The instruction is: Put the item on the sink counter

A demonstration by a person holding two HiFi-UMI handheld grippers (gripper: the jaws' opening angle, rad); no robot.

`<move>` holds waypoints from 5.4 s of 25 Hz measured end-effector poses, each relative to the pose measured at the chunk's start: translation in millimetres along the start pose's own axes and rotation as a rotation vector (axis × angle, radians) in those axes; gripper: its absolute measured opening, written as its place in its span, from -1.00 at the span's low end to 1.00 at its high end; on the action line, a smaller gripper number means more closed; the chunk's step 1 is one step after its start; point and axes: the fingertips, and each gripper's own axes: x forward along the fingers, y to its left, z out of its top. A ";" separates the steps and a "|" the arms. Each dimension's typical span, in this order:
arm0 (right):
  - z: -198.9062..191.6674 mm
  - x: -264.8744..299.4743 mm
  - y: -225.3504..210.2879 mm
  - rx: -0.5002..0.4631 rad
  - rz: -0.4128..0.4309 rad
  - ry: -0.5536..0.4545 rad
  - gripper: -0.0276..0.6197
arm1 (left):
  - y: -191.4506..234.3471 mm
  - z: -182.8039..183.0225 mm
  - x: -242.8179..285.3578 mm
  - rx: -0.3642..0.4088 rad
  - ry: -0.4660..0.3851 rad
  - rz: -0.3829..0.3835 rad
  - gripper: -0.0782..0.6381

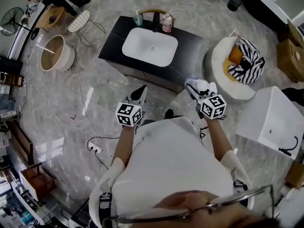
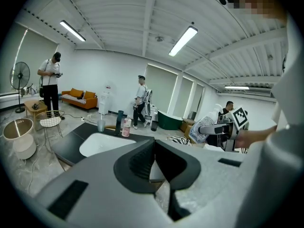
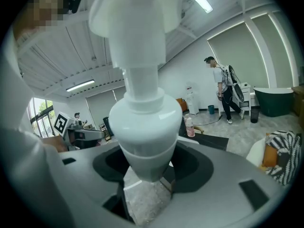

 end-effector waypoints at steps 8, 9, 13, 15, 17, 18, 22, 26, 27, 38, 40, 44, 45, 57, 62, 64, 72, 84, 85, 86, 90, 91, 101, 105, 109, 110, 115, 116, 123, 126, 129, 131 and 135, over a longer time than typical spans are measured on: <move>-1.5 11.4 -21.9 0.018 -0.001 0.002 -0.14 | -3.1 5.7 39.3 -0.010 0.021 -0.040 -0.77; -3.5 13.2 -25.2 0.023 -0.007 0.006 -0.14 | -0.6 5.4 43.5 -0.015 0.025 -0.046 -0.77; -2.3 21.6 -41.1 0.046 -0.046 0.012 -0.14 | 16.6 10.4 64.2 -0.025 0.043 -0.069 -0.77; 1.5 26.7 -49.4 0.055 -0.070 0.012 -0.14 | 26.7 17.1 76.7 -0.027 0.047 -0.084 -0.77; 5.9 34.4 -57.5 0.064 -0.097 0.014 -0.14 | 37.8 25.4 90.9 -0.025 0.048 -0.102 -0.77; 8.0 39.2 -61.2 0.069 -0.110 0.016 -0.14 | 43.5 29.4 98.6 -0.020 0.050 -0.113 -0.77; 17.4 61.2 -73.0 0.076 -0.161 0.026 -0.14 | 68.1 41.4 128.8 0.034 0.083 -0.158 -0.77; 29.9 84.1 -87.5 0.084 -0.218 0.033 -0.14 | 93.1 50.1 155.3 0.051 0.114 -0.208 -0.77; 33.1 90.0 -91.6 0.086 -0.232 0.033 -0.14 | 99.6 52.3 161.5 0.052 0.119 -0.219 -0.77; 57.6 148.2 -125.1 0.100 -0.354 0.042 -0.14 | 154.8 71.7 209.5 0.089 0.163 -0.334 -0.77; 57.0 157.8 -130.5 0.105 -0.369 0.051 -0.14 | 162.6 72.0 214.9 0.093 0.171 -0.345 -0.77; 50.9 174.0 -144.4 0.107 -0.396 0.083 -0.14 | 174.9 67.5 224.7 0.074 0.179 -0.347 -0.77; 49.5 177.5 -148.5 0.106 -0.401 0.092 -0.14 | 177.1 65.7 227.4 0.063 0.181 -0.345 -0.77; 27.1 230.5 -208.3 0.075 -0.386 0.204 -0.14 | 194.8 57.4 253.4 -0.012 0.179 -0.267 -0.77; 7.6 263.1 -236.5 0.051 -0.371 0.257 -0.14 | 201.4 54.4 267.9 -0.024 0.182 -0.216 -0.77; -1.3 274.0 -250.5 0.046 -0.372 0.273 -0.14 | 199.7 52.6 273.3 -0.033 0.186 -0.196 -0.77; -43.9 310.5 -309.0 0.082 -0.402 0.320 -0.14 | 183.9 47.7 285.9 -0.043 0.206 -0.151 -0.77; -107.1 344.8 -355.9 0.096 -0.459 0.409 -0.13 | 183.5 16.3 287.4 -0.109 0.260 -0.072 -0.77; -109.6 345.3 -358.0 0.085 -0.468 0.413 -0.13 | 183.3 13.9 287.5 -0.116 0.262 -0.066 -0.77; -111.6 345.8 -359.7 0.076 -0.475 0.414 -0.13 | 183.3 11.6 287.4 -0.122 0.264 -0.061 -0.77; -113.3 347.3 -361.5 0.053 -0.487 0.396 -0.13 | 181.5 3.3 285.6 -0.131 0.274 -0.045 -0.77; -112.9 347.6 -360.9 0.044 -0.487 0.395 -0.13 | 180.6 2.1 284.7 -0.131 0.275 -0.043 -0.77; -101.3 339.6 -350.8 0.050 -0.452 0.360 0.01 | 170.9 4.3 278.7 -0.122 0.266 -0.021 -0.77; -94.1 325.1 -339.2 0.063 -0.435 0.341 0.02 | 162.4 12.0 270.3 -0.099 0.253 -0.017 -0.77; -82.5 306.7 -324.4 0.061 -0.416 0.315 0.02 | 153.7 18.6 261.0 -0.087 0.240 -0.010 -0.77; -78.8 303.0 -321.2 0.060 -0.413 0.306 0.02 | 152.9 19.7 259.2 -0.084 0.235 -0.008 -0.77; -63.8 286.2 -300.1 0.096 -0.373 0.260 -0.05 | 149.5 21.4 250.8 -0.077 0.215 -0.005 -0.77; -61.0 282.7 -295.7 0.097 -0.366 0.254 -0.07 | 148.4 22.5 249.9 -0.072 0.211 -0.008 -0.77; -52.8 249.2 -249.7 0.113 -0.371 0.214 -0.25 | 137.6 37.3 235.7 -0.003 0.174 -0.080 -0.77; -54.7 235.3 -220.6 0.103 -0.382 0.213 -0.31 | 139.7 41.8 224.8 0.003 0.153 -0.113 -0.77; -55.2 224.3 -188.0 0.092 -0.409 0.215 -0.37 | 142.8 45.1 207.9 0.010 0.139 -0.151 -0.77; -51.9 218.4 -165.3 0.096 -0.430 0.203 -0.42 | 146.4 47.9 195.1 0.021 0.133 -0.178 -0.77; -42.1 211.8 -122.2 0.097 -0.464 0.170 -0.48 | 161.5 47.4 170.9 0.034 0.132 -0.218 -0.77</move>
